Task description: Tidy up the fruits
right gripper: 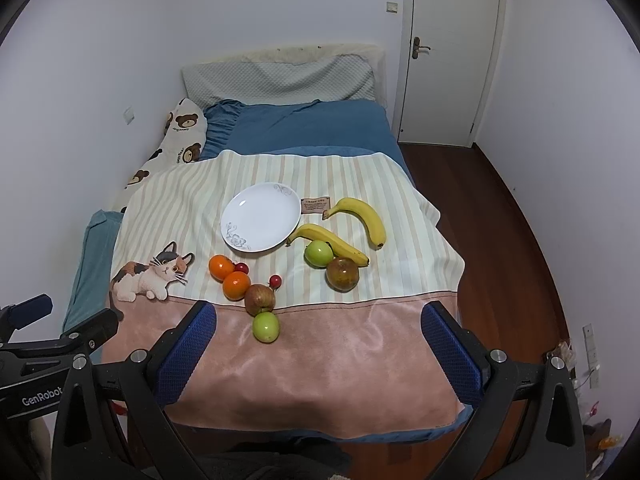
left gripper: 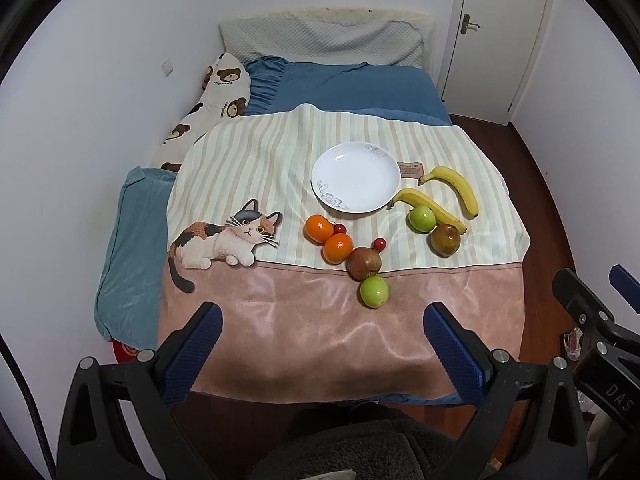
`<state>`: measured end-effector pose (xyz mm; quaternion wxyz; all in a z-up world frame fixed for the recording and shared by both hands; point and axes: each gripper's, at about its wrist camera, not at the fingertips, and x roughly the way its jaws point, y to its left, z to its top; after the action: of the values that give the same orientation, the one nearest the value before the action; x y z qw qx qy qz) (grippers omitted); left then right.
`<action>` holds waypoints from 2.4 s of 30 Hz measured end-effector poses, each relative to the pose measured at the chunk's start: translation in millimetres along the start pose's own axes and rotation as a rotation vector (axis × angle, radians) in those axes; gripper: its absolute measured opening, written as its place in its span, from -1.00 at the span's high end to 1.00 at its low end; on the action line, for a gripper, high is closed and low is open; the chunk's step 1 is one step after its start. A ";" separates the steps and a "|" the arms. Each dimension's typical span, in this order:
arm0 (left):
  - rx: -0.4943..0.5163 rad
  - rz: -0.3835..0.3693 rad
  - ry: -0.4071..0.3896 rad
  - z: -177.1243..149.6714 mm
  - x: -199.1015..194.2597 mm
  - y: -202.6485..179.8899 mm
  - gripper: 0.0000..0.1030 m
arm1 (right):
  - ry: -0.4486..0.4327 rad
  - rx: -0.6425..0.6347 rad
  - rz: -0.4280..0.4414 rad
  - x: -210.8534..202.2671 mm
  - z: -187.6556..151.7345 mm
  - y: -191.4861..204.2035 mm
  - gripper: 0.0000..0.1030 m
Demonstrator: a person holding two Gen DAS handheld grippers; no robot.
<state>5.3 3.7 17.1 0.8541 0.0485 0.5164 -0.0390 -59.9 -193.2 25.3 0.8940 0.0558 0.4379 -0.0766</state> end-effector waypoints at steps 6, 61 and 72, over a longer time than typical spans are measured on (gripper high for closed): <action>0.001 0.000 -0.002 1.7 -0.7 -1.1 -1.00 | 0.000 0.002 0.002 0.5 1.0 -0.4 -1.00; -0.010 -0.006 -0.013 14.9 2.9 -16.2 -1.00 | -0.008 0.019 0.002 6.2 16.7 -11.0 -1.00; -0.045 0.201 -0.004 22.3 71.3 11.9 -1.00 | 0.157 0.081 0.159 107.7 0.5 -12.8 -1.00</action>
<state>59.4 11.6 -35.3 0.8556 0.0810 0.5079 0.0585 3.2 -215.3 -60.1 0.8572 0.1320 0.4975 -0.0185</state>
